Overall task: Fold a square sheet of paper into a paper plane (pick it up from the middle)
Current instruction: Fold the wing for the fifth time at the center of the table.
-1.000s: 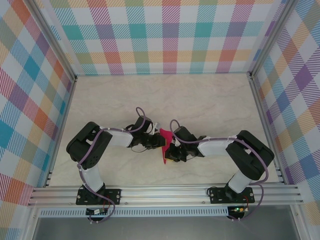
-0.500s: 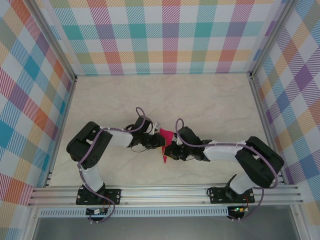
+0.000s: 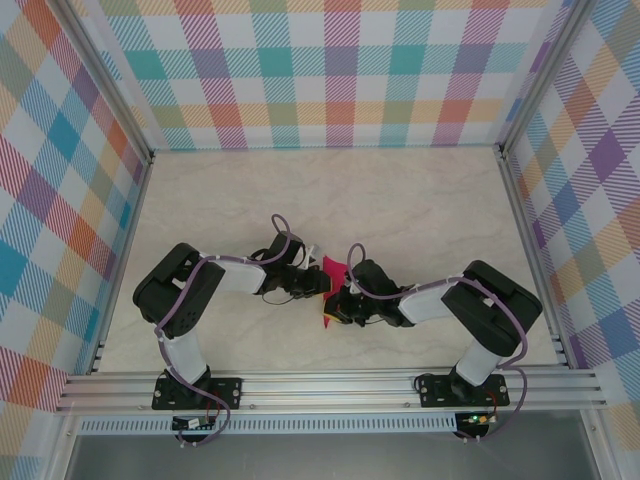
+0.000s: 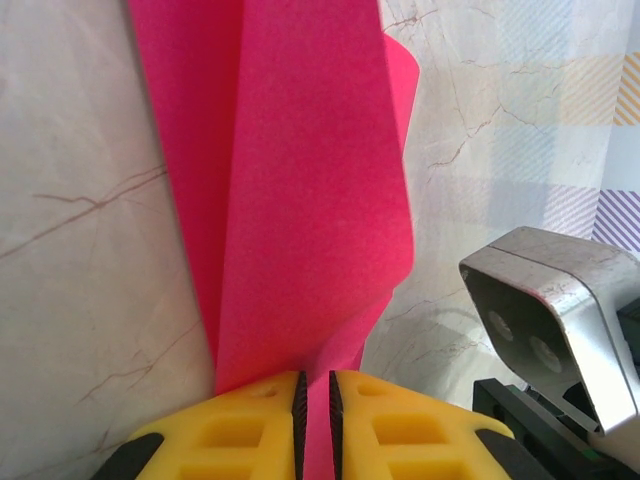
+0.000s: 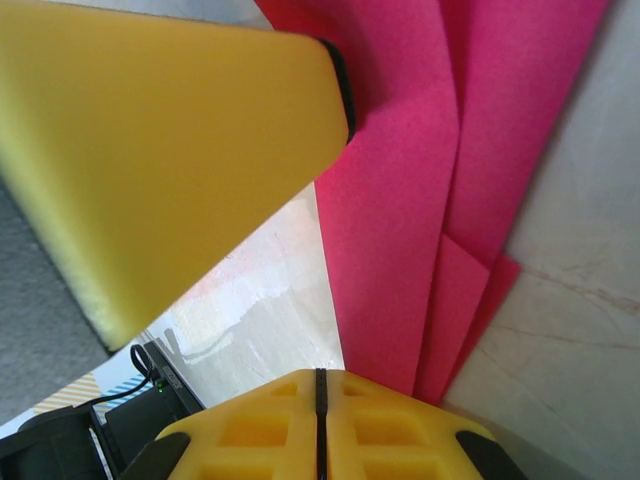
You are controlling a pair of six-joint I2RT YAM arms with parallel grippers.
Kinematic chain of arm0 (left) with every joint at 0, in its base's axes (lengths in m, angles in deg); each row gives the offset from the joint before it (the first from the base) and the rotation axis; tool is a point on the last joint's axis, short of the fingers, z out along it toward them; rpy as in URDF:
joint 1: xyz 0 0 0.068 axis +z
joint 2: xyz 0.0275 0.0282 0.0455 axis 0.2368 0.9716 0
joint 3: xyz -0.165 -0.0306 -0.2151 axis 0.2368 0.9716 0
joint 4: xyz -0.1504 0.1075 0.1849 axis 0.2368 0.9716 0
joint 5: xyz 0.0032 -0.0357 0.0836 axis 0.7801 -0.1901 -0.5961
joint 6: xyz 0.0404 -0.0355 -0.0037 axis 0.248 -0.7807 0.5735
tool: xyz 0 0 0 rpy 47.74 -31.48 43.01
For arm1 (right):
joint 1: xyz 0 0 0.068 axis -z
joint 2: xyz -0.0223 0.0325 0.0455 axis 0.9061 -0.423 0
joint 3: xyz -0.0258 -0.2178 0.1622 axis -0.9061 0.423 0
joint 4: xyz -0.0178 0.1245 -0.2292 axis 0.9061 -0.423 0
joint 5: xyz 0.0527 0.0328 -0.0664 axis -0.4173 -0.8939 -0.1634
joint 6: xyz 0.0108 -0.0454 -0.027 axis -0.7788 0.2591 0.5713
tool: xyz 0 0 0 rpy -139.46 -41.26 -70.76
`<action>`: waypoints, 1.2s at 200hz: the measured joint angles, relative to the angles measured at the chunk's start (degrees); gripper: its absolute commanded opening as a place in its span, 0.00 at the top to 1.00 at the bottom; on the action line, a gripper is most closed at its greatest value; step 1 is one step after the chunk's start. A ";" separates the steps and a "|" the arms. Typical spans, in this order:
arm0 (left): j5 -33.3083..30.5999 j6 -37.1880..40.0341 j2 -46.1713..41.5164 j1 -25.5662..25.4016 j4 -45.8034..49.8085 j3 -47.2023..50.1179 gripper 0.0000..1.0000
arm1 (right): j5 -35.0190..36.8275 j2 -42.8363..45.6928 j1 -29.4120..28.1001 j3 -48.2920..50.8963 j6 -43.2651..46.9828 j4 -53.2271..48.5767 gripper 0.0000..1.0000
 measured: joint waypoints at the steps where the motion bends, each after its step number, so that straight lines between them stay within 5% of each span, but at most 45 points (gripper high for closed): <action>1: 0.00 0.00 0.00 0.00 0.00 0.00 0.84 | 0.00 0.00 -0.02 0.00 0.00 0.00 0.91; 240: 0.59 0.00 0.35 0.33 -0.04 -0.02 0.85 | 6.43 1.75 -6.27 -2.38 -0.85 -6.49 0.93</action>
